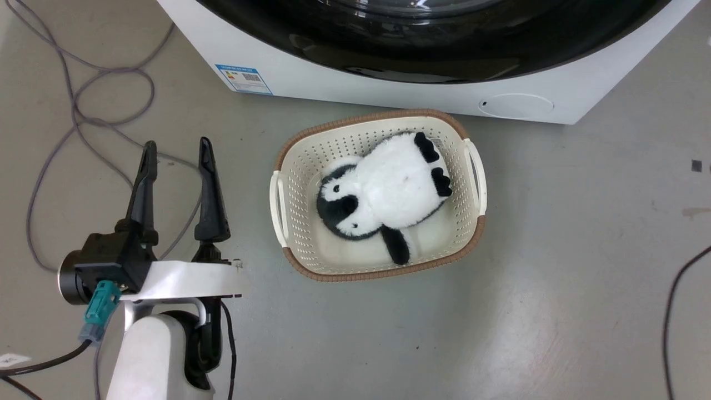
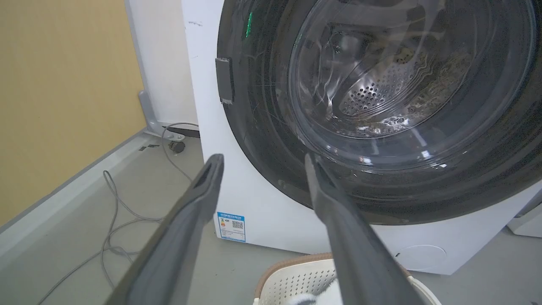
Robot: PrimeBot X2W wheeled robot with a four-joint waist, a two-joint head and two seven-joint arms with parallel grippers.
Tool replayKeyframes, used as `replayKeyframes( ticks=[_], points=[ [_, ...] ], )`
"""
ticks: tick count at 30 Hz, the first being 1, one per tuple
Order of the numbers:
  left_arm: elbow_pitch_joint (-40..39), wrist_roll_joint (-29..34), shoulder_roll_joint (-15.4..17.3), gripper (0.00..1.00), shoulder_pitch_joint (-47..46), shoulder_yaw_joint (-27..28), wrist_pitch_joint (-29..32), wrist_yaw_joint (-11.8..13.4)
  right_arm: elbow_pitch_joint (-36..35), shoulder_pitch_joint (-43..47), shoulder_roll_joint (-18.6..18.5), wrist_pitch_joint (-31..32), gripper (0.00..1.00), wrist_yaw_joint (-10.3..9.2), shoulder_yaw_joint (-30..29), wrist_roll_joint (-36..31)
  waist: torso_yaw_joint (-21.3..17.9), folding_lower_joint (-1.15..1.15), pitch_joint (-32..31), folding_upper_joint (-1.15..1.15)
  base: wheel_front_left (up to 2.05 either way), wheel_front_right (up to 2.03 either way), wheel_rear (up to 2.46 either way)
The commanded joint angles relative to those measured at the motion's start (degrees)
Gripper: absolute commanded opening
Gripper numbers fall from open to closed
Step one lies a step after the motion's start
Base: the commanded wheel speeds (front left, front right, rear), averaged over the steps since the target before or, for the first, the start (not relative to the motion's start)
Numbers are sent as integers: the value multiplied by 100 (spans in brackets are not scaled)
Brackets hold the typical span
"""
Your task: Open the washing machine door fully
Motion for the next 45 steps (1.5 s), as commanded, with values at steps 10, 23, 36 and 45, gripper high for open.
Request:
replayKeyframes(
  ticks=[10,23,36,45],
  points=[
    [26,-108,6,100,-138,26,-175,28,107,-142,-173,1122,0,28,518,826,-51,0,-11,0,0,0,0],
    [184,-92,6,100,45,130,-250,-39,-323,468,-241,1820,0,30,919,1357,-214,0,-326,0,0,0,0],
    [372,-61,6,100,373,140,-250,-77,-1636,2024,-154,2301,0,30,1259,1638,-320,0,-856,0,0,0,0],
    [523,-42,6,100,638,59,-250,-69,-2505,3223,-14,2361,0,30,1452,1809,-371,0,-1300,0,0,0,0]
  ],
)
